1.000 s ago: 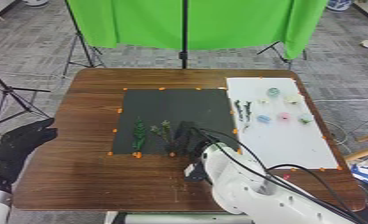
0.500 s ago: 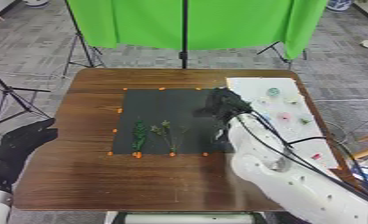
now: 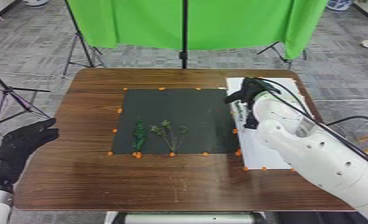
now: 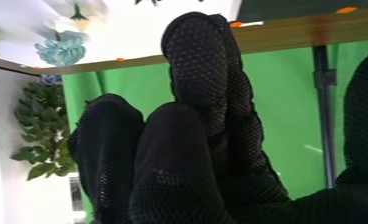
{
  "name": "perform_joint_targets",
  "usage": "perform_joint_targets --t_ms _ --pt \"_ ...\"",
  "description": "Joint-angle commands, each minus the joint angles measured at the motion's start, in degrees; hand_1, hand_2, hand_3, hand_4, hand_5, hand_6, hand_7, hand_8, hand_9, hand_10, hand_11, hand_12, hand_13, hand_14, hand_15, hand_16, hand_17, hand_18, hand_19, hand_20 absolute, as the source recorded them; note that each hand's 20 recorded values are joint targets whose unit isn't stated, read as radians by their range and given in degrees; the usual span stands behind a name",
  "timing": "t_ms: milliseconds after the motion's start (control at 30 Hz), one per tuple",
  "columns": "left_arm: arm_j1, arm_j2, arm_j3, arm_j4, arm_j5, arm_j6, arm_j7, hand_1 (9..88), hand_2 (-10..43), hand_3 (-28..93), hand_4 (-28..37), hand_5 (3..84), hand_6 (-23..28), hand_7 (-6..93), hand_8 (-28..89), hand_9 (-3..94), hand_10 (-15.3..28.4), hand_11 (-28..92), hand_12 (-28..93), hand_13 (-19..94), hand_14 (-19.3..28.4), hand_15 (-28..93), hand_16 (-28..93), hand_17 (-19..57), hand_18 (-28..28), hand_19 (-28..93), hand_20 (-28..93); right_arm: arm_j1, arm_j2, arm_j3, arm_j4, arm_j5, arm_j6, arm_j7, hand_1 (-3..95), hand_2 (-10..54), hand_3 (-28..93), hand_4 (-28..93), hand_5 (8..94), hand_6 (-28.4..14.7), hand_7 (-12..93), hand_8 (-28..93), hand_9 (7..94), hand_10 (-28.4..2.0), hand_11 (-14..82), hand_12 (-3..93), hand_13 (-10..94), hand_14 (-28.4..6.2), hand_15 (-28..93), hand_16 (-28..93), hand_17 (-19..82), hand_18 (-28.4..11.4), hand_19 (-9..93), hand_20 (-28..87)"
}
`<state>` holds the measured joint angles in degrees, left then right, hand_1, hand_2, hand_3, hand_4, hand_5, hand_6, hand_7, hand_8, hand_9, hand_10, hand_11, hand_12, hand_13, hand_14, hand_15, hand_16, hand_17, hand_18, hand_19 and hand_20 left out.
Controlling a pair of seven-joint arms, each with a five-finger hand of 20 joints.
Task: Arrange flowers
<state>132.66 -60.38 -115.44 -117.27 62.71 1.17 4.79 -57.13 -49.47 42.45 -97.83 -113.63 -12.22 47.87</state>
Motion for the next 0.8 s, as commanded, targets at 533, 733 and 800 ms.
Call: perform_joint_targets --t_ms 533,733,800 --pt "-0.19 -0.91 0.96 0.48 0.32 -0.62 -0.32 28.9 2.3 65 -21.9 47.7 5.8 9.3 -6 47.9 14.9 16 9 39 18.2 16 -3 8.5 15.0 19 17 -1.38 -1.57 -0.57 5.58 0.67 -2.99 2.69 24.6 -8.6 57 -12 75.9 -7.1 12 -7 89.7 -11.8 52.4 29.0 94 -1.2 75 24 74 -15.5 93 67" --pt "-0.08 -1.02 0.87 0.34 0.33 -0.52 -0.20 29.0 2.3 65 -22.0 47.7 5.7 9.4 -6 47.9 15.0 16 9 39 18.3 16 -3 8.5 14.9 19 17 -2.16 -1.25 -0.41 4.92 -0.79 0.31 1.06 27.7 -9.4 59 -12 76.0 -6.7 12 -7 89.7 -11.6 52.4 28.7 94 -1.1 75 24 74 -15.3 93 67" --pt "-0.01 -1.00 0.81 0.33 0.30 -0.53 -0.32 29.0 2.3 65 -22.0 47.6 5.7 9.4 -6 47.9 15.0 16 9 39 18.3 16 -3 8.5 14.9 19 17 -1.88 -0.83 -0.52 3.94 -1.15 1.41 0.83 29.0 -9.5 59 -12 76.6 -6.4 13 -7 90.0 -11.4 52.5 28.6 94 -1.1 75 24 74 -15.3 93 66"
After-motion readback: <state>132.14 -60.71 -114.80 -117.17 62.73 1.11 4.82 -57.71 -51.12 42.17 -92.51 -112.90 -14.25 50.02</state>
